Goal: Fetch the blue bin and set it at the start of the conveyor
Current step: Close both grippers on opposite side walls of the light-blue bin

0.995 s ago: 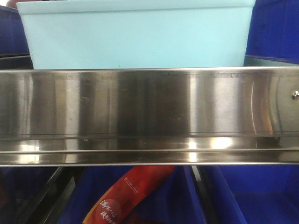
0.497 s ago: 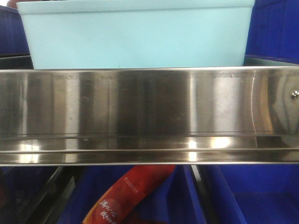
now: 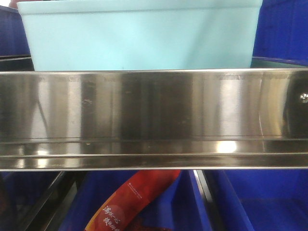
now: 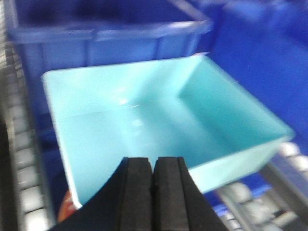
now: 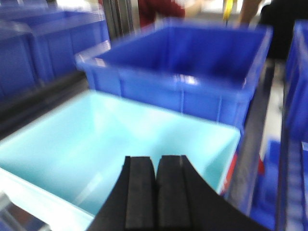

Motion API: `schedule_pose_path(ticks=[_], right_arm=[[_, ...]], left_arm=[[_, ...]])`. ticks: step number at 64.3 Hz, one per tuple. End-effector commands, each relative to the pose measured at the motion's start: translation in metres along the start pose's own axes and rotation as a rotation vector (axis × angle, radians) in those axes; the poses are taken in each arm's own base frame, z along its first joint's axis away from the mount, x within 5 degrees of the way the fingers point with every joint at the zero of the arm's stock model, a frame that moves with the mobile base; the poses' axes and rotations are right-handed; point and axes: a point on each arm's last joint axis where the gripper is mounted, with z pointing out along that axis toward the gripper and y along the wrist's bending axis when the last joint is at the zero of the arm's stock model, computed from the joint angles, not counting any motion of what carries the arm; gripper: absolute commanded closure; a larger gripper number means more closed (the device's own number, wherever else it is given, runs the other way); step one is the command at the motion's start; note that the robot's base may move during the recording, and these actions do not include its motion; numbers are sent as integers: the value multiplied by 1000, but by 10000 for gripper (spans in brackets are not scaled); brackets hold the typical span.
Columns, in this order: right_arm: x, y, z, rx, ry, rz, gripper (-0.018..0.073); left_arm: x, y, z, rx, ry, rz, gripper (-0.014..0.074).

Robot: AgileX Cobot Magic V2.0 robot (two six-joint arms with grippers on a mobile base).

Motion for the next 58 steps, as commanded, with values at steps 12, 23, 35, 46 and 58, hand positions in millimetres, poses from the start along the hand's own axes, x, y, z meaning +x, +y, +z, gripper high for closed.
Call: schedule_pose_path(ticks=[12,23,35,46,58], right_arm=[[-9,-19,49,245,250,132,700],[-16,-22,73,305,378,166,700],[-24,-25,96,344,418,167,700],[-15,-27,121,354,457,158,700],[-7,-31,140,380,467,124,648]], left_arm=[[-32,-19,49,-159,-34,-107,707],[-38,-13,85,-216,68,-165,707],[-35,1,114,-234,137,-238,707],[-34,25,123,-296,154,-271,703],[-27,30,141,-306,201,-210,498]])
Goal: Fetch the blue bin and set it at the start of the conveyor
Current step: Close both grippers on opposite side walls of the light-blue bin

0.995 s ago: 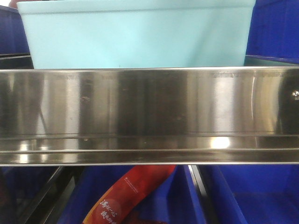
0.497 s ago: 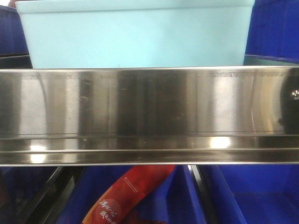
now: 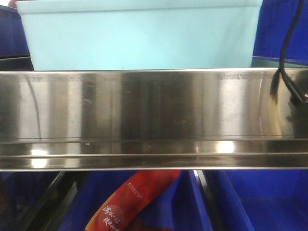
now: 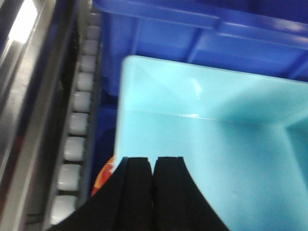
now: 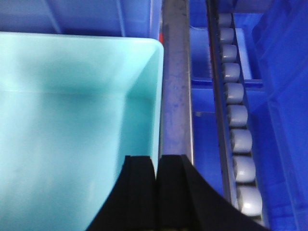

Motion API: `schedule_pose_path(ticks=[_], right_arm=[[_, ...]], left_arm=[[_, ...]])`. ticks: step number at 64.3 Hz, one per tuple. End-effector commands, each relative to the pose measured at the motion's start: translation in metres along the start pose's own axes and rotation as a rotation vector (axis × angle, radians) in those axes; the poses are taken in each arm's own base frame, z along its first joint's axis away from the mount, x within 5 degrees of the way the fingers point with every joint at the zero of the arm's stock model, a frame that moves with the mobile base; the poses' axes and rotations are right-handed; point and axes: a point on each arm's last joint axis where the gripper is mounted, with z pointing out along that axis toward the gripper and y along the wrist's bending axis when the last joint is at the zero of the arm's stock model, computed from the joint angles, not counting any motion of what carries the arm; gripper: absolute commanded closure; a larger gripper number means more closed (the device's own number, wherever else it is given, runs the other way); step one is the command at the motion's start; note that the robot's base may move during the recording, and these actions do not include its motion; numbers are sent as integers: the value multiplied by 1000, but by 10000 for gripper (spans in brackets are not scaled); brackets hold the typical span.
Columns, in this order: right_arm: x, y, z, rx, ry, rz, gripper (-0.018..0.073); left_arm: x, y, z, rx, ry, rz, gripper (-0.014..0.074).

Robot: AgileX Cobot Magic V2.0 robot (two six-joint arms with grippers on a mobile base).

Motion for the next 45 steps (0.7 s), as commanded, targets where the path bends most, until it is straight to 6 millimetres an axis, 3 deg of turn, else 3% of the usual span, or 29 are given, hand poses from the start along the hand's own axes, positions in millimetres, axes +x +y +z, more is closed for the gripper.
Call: schedule_pose_path(ticks=[1,9,16,29,45], right_arm=[[-4,0,3,18,-30,-15,615],[-4,0,8,22,-16,-13,377],[-3,-1,21,14,22,8,268],[-6,-11,33,-17,31,70,251],[-1,-7,51,0,88,59,251]], left_arm=[[1,-3,10,3,15,26,462],[4,-4,28,-31,36,57,312],[5,-2,39,-80,37,96,314],[8,-2,50,-94,56,107,314],[14,5,72,-111,126,74,314]])
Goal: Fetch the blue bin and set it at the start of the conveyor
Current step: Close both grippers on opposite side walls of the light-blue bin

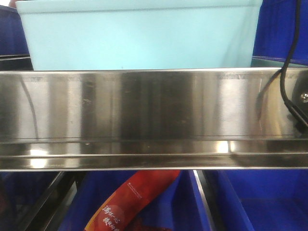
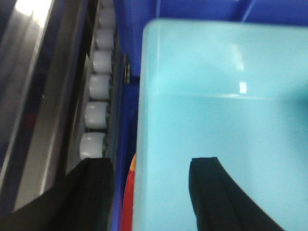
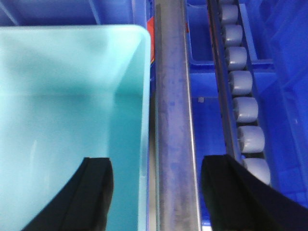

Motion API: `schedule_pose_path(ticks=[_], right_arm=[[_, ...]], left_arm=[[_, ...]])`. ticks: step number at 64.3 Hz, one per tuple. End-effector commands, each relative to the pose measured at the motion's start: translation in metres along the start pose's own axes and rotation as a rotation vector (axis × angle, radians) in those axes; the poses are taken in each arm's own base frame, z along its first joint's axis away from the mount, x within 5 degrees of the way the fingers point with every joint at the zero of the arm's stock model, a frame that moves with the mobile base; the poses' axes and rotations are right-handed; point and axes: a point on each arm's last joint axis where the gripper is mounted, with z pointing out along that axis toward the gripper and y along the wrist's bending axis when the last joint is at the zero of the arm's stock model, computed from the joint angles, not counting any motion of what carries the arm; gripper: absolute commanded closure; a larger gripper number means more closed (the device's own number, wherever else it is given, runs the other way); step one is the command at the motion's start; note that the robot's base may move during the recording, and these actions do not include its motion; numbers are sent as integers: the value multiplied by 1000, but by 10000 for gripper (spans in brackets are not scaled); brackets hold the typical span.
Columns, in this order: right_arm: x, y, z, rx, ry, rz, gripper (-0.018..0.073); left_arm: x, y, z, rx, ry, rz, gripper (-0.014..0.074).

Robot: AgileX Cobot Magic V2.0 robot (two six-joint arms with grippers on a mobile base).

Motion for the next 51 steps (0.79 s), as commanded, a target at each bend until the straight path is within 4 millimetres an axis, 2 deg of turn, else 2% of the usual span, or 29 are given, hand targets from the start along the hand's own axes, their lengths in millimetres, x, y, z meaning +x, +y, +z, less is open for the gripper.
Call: schedule_pose_path(ticks=[1,23,51], right_arm=[[0,2,10,9,24,-3,251],[3,4,26,21,59,-9,251],[3,4,30,22,66,-11,251]], left_arm=[[0,3,6,-7,21,-13,314],[6,4,16,-17,55,-9,314],[7,0,20,6,55,5,314]])
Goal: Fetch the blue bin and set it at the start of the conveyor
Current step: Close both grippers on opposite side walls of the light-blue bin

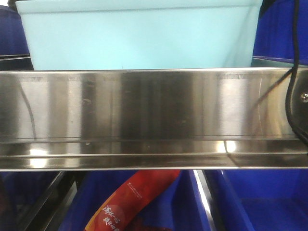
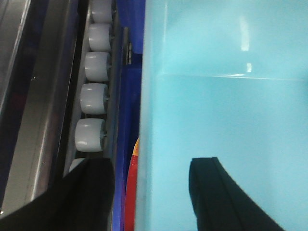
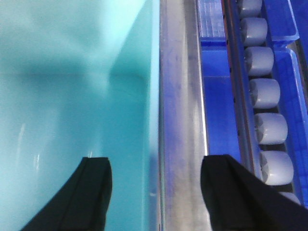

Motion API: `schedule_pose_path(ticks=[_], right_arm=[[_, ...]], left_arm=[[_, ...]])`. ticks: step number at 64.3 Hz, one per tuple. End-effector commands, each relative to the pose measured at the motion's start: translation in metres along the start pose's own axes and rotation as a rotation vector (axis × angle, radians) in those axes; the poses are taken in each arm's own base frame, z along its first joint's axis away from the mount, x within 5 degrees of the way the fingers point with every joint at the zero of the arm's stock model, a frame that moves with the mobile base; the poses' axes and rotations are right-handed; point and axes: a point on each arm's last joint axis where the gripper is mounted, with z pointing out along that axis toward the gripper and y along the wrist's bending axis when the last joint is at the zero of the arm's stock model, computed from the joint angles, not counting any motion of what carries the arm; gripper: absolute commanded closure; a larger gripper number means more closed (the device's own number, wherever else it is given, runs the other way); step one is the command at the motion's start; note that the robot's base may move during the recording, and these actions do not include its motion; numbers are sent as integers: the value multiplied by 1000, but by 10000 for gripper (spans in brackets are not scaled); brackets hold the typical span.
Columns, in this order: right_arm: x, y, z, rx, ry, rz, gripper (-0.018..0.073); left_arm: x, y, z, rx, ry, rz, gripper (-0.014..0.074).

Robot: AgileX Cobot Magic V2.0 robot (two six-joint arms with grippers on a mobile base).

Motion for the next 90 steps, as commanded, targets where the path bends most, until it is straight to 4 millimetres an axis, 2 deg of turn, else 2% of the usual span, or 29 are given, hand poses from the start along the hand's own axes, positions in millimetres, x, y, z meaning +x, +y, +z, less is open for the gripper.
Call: schedule_pose_path(ticks=[1,12,44,53,90], right_arm=[[-2,0,-2,4,-12,-7,251],[0,2,7,-5,16,0,251],[1,3,10,-4,28,-4,252],[1,3,10,-3,29,-11,252],[-1,2,3,1,36,-7,252]], left_arm=[[-2,1,-1,13,-10,-9,314],[-2,1,-1,13,-10,-9,314],[-2,1,0,14,-11,-9,314],[0,0,6,8,6,-6,314],[-1,0,3,7,5,-8,314]])
